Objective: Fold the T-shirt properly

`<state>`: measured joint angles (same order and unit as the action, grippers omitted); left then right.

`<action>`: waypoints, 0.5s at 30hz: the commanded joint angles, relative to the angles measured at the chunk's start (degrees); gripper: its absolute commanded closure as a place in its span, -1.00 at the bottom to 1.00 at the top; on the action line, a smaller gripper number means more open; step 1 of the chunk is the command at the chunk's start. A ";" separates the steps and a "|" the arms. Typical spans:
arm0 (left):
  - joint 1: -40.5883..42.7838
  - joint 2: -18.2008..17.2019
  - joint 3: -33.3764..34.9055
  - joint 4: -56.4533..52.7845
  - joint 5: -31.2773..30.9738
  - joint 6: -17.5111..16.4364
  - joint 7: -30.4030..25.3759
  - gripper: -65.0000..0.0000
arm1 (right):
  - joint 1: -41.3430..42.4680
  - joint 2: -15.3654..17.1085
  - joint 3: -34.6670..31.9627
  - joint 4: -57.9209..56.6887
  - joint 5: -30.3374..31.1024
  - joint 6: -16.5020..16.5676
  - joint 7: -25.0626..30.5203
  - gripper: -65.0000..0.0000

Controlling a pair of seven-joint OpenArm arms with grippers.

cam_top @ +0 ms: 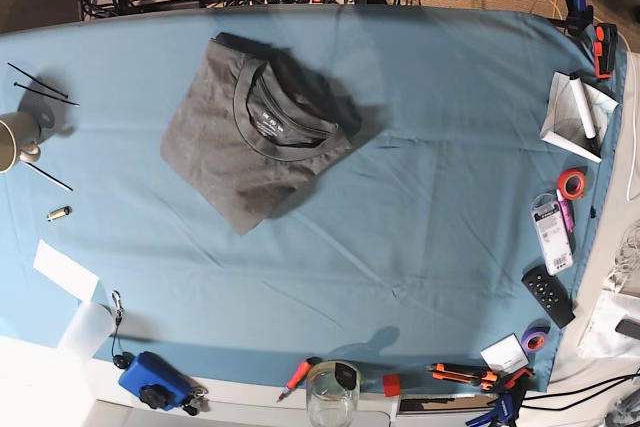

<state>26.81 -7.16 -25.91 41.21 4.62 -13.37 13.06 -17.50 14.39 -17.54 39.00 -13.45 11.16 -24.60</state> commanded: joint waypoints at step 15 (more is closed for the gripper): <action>0.63 -0.48 -0.11 0.20 -3.39 -0.07 -0.31 0.99 | -0.26 0.85 -0.37 0.31 0.55 -3.30 -0.90 1.00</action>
<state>26.68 -7.16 -25.91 41.23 1.21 -13.37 12.97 -17.47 14.59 -18.06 39.00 -12.99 8.12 -25.23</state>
